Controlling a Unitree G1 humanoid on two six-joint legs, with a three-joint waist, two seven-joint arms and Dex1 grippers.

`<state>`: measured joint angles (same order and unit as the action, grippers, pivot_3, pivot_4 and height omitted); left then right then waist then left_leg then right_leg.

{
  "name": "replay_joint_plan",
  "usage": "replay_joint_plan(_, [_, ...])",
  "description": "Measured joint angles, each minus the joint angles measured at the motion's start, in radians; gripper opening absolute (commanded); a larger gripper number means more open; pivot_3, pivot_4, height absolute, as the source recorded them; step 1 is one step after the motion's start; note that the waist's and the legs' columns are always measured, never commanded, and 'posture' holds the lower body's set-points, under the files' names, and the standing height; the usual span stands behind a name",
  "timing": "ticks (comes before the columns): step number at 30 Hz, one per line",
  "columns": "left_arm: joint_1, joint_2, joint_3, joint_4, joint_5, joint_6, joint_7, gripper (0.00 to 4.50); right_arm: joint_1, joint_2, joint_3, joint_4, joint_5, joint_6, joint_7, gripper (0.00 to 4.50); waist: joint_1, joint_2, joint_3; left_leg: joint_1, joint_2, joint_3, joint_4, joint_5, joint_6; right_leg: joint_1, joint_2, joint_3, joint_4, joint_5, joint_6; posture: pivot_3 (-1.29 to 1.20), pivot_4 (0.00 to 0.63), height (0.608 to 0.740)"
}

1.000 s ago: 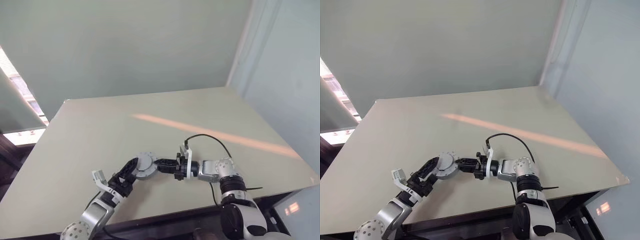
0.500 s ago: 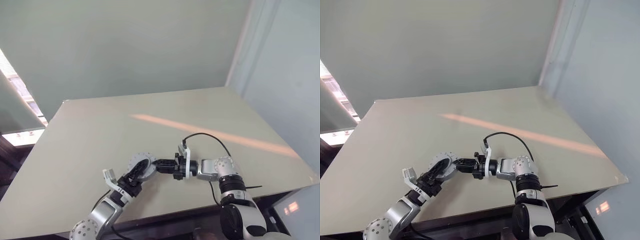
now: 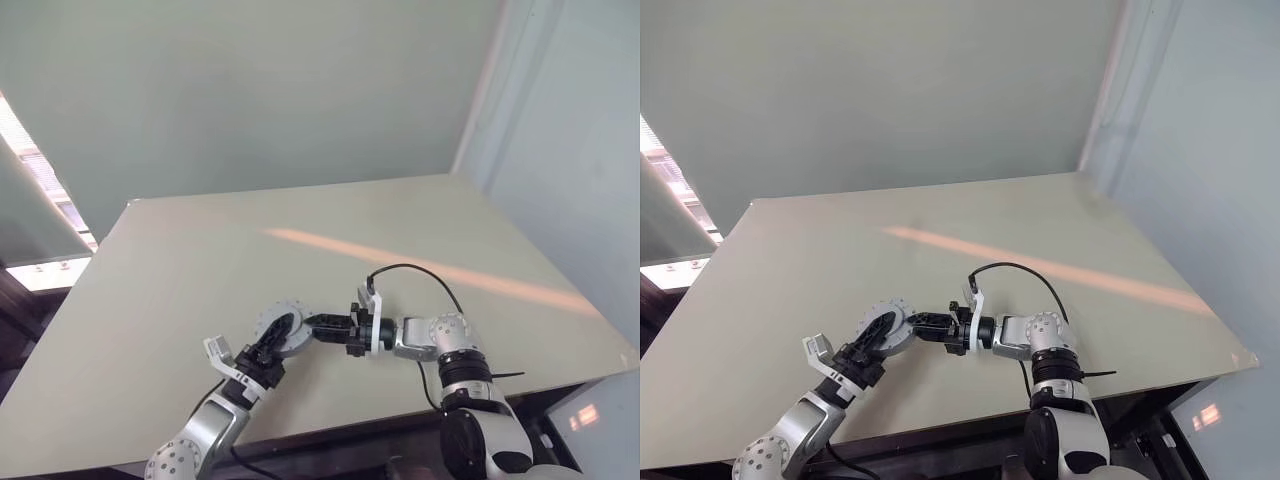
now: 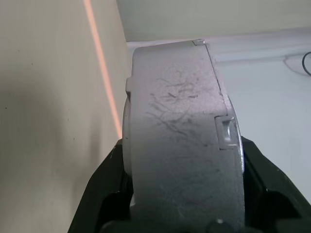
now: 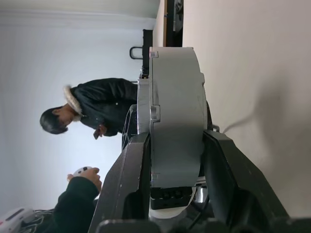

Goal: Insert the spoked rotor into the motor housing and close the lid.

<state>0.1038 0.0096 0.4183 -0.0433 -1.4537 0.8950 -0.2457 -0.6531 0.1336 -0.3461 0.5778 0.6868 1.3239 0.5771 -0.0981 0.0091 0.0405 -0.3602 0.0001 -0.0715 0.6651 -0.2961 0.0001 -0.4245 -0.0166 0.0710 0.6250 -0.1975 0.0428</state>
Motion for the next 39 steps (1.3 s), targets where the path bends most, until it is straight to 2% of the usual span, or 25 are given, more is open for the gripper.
replay_joint_plan(2, [0.000, -0.003, -0.005, 0.000, -0.003, -0.009, 0.006, 2.10, 0.002, 0.000, 0.010, 0.000, 0.000, -0.019, 0.004, 1.25, 0.000, 0.000, 0.000, 0.000, 0.000, 0.000, 0.000, 0.000, 0.000, 0.000, 0.000, 0.000, 0.000, 0.000, 0.000, 0.00, 0.000, 0.740])
replay_joint_plan(3, [0.000, -0.004, -0.009, -0.001, -0.006, -0.015, 0.008, 2.10, 0.004, 0.000, 0.016, -0.003, 0.000, -0.028, 0.008, 2.00, 0.000, 0.000, 0.000, 0.000, 0.000, 0.000, 0.000, 0.000, 0.000, 0.000, 0.000, 0.000, 0.000, 0.000, 0.000, 0.00, 0.000, 0.740])
replay_joint_plan(10, [0.015, -0.010, -0.023, -0.005, 0.010, -0.048, 0.032, 2.05, 0.026, -0.002, 0.073, -0.059, 0.002, -0.047, 0.031, 4.46, 0.000, 0.000, 0.000, 0.000, 0.000, 0.000, 0.000, 0.000, 0.000, 0.000, 0.000, 0.000, 0.000, 0.000, 0.000, 0.00, 0.000, 0.740])
replay_joint_plan(16, [0.038, -0.021, -0.041, -0.021, 0.025, -0.075, 0.034, 2.05, 0.041, -0.029, 0.105, -0.080, -0.009, -0.128, 0.025, 4.50, 0.000, 0.000, 0.000, 0.000, 0.000, 0.000, 0.000, 0.000, 0.000, 0.000, 0.000, 0.000, 0.000, 0.000, 0.000, 0.00, 0.000, 0.740])
replay_joint_plan(20, [0.026, 0.007, -0.030, -0.034, 0.037, -0.120, 0.033, 2.05, 0.115, -0.135, 0.301, -0.228, -0.104, -0.296, 0.132, 4.50, 0.002, 0.000, 0.000, 0.000, 0.000, 0.000, 0.001, 0.000, 0.000, 0.000, 0.000, 0.000, 0.000, 0.000, 0.000, 0.00, 0.000, 0.740])
replay_joint_plan(23, [0.009, 0.038, -0.008, -0.034, 0.070, -0.164, 0.026, 2.05, 0.165, -0.188, 0.393, -0.278, -0.177, -0.470, 0.210, 4.50, 0.000, 0.000, 0.000, 0.001, 0.000, 0.001, 0.001, 0.000, 0.000, 0.000, 0.001, 0.000, 0.001, 0.000, 0.000, 0.00, 0.000, 0.740])
replay_joint_plan(27, [-0.024, 0.096, -0.012, -0.030, 0.237, -0.264, 0.019, 2.05, 0.206, -0.246, 0.515, -0.298, -0.315, -0.786, 0.299, 4.50, 0.000, -0.001, 0.000, 0.001, 0.001, 0.002, 0.001, 0.001, -0.002, 0.000, 0.001, 0.001, 0.001, 0.001, -0.001, 0.00, 0.000, 0.740])
replay_joint_plan(30, [-0.067, 0.128, -0.011, 0.012, 0.373, -0.356, 0.016, 2.05, 0.223, -0.268, 0.564, -0.298, -0.379, -0.947, 0.339, 4.50, 0.003, -0.001, -0.001, 0.001, 0.001, 0.002, 0.002, 0.001, -0.002, 0.001, 0.001, 0.001, 0.001, 0.002, -0.001, 0.00, 0.000, 0.740])
replay_joint_plan(35, [-0.107, 0.150, -0.010, 0.102, 0.534, -0.456, 0.014, 2.05, 0.250, -0.279, 0.626, -0.288, -0.460, -1.125, 0.367, 4.50, 0.005, -0.004, -0.001, 0.001, 0.000, 0.001, 0.002, 0.001, -0.002, 0.001, 0.001, 0.001, 0.000, 0.002, -0.002, 0.00, 0.000, 0.740])
replay_joint_plan(39, [-0.136, 0.161, -0.011, 0.169, 0.629, -0.512, 0.007, 2.05, 0.277, -0.281, 0.650, -0.279, -0.497, -1.197, 0.367, 4.50, 0.008, -0.008, -0.001, 0.001, 0.000, 0.001, 0.002, 0.001, -0.002, 0.001, 0.001, 0.001, 0.001, 0.003, -0.002, 0.00, 0.000, 0.740])
